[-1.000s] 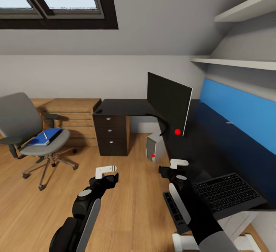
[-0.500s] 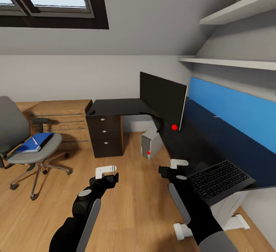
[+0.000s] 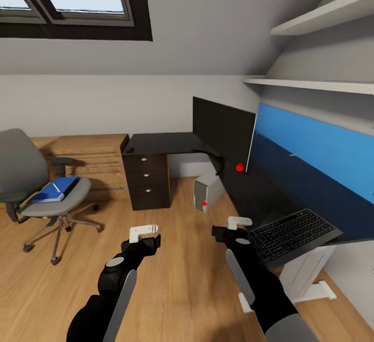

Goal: In the bedroom, organize the workspace by keeping the computer under the desk, ensuring the monitor is on the desk, placing the keyboard on the desk next to the monitor, placing the mouse on the desk next to the keyboard, moving the folder from the swivel chair onto the desk next to the mouse, stacking the notebook on top of the folder with the pen on top of the notebook, and positioning the swivel chair next to the desk.

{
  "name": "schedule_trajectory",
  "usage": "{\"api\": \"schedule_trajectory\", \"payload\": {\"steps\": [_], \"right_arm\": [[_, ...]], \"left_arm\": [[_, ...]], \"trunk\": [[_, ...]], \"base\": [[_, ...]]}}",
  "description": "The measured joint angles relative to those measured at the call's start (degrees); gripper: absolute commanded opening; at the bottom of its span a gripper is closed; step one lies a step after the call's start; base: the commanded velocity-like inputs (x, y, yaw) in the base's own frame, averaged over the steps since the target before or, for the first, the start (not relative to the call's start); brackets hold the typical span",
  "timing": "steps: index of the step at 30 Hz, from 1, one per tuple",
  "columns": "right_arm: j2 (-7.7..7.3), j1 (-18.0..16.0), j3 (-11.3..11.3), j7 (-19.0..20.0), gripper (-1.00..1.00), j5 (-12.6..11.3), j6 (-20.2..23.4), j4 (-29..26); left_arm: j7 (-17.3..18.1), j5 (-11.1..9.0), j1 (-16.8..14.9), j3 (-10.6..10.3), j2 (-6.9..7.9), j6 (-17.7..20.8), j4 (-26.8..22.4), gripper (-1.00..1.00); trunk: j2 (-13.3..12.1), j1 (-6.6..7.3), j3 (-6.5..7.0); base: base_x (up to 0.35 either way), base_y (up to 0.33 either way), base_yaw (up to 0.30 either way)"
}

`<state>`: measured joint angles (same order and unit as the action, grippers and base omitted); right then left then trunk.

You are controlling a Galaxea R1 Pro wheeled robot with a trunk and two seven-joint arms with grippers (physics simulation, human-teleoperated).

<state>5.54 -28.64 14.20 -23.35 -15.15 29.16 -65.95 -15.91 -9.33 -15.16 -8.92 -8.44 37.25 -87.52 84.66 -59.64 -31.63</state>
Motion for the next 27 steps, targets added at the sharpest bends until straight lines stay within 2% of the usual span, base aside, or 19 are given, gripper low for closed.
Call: {"api": "schedule_trajectory", "payload": {"steps": [6, 17, 21, 25, 27], "right_arm": [[0.02, 0.03, 0.0, 0.01, 1.0, 0.02, -0.03, 0.09], [-0.08, 0.04, -0.25, -0.07, 1.0, 0.08, -0.11, -0.11], [-0.39, 0.03, -0.66, -0.14, 1.0, 0.18, -1.16, -0.46], [-1.36, 0.07, -3.04, -0.22, 1.0, 0.19, -2.84, -1.47], [-1.58, 0.16, -5.11, -0.21, 1.0, 0.2, -2.98, -1.68]], "left_arm": [[0.0, 0.0, 0.0, -0.06, 0.0, 0.0, 0.01, 1.0], [0.0, 0.0, 0.0, -0.07, 0.0, 0.0, 0.03, 1.0], [0.07, 0.01, 0.0, -0.06, 0.01, -0.01, 0.12, 1.0], [0.09, 0.01, 0.0, -0.07, 0.02, -0.02, 0.14, 1.0], [0.06, 0.0, 0.0, -0.07, 0.02, -0.02, 0.21, 1.0]], "trunk": [[0.0, 0.01, 0.0], [0.0, 0.02, 0.0], [0.0, 0.02, 0.0], [0.0, 0.02, 0.0], [0.0, 0.02, 0.0]], "base": [[-0.238, 0.003, 0.0], [-0.022, -0.002, 0.0], [0.0, -0.241, 0.0], [0.0, -0.301, 0.0], [0.0, -0.306, 0.0]]}}
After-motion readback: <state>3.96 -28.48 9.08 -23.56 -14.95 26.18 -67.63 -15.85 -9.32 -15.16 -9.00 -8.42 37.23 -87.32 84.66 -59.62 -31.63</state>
